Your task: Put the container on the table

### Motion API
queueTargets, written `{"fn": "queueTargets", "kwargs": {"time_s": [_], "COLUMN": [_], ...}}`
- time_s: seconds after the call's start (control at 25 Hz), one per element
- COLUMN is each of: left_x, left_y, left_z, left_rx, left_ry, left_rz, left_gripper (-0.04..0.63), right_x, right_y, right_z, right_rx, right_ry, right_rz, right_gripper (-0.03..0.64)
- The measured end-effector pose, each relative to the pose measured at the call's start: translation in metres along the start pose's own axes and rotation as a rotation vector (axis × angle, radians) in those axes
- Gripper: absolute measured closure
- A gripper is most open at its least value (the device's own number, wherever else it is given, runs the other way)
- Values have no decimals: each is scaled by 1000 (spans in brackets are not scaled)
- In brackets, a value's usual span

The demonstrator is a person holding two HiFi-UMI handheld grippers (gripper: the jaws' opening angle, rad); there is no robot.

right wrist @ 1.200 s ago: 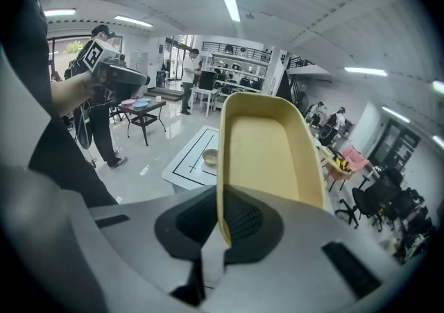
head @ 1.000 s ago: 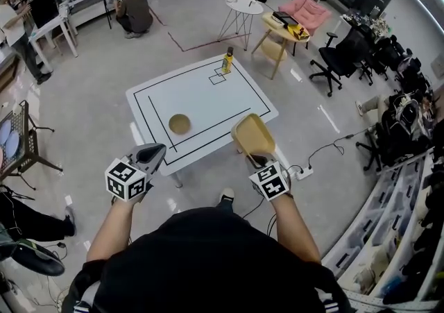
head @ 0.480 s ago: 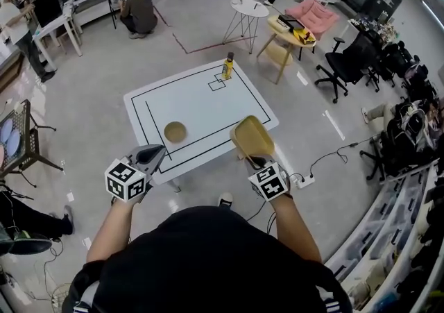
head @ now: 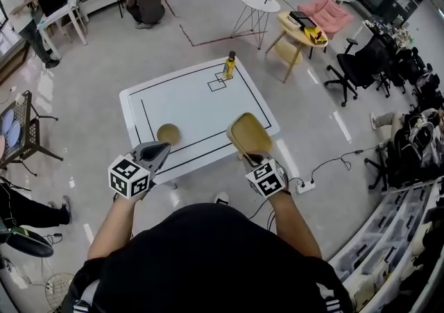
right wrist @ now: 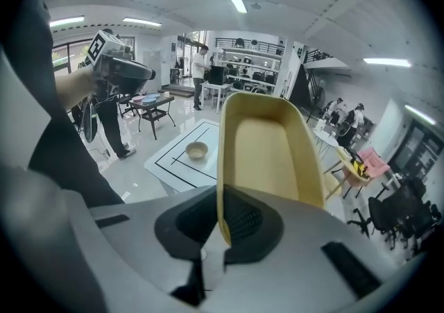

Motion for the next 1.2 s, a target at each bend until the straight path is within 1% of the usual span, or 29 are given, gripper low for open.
{"fn": "queueTargets", "kwargs": {"time_s": [0.36, 0.64, 0.8, 1.2], "left_x": [-18, -18, -18, -20], "left_y": [10, 18, 20, 28], "left_z": [-43, -72, -83, -107], "left_rx": [-18, -33, -44, -31], "left_ry": [32, 45, 67, 123], "left_rz": [20, 24, 25, 40], "left_gripper": [588, 588, 588, 588], "right_x": [38, 66, 78, 105], "right_y": [-5, -9, -7, -8], "right_z": [-35, -54, -61, -77], "right_rx": [4, 27, 30, 49], "right_ry": [51, 73, 97, 144], "right_rz": [20, 33, 40, 89], "right_gripper": [607, 607, 607, 607]}}
Point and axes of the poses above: the fingertips, and each gripper's own axes: z backward along the fingers, x to its right, y out of its top, the point moved 4 cm from there along z, backward along the fingers, and after that the axes turned 15 degrees about -y, right-handed, at the moved point
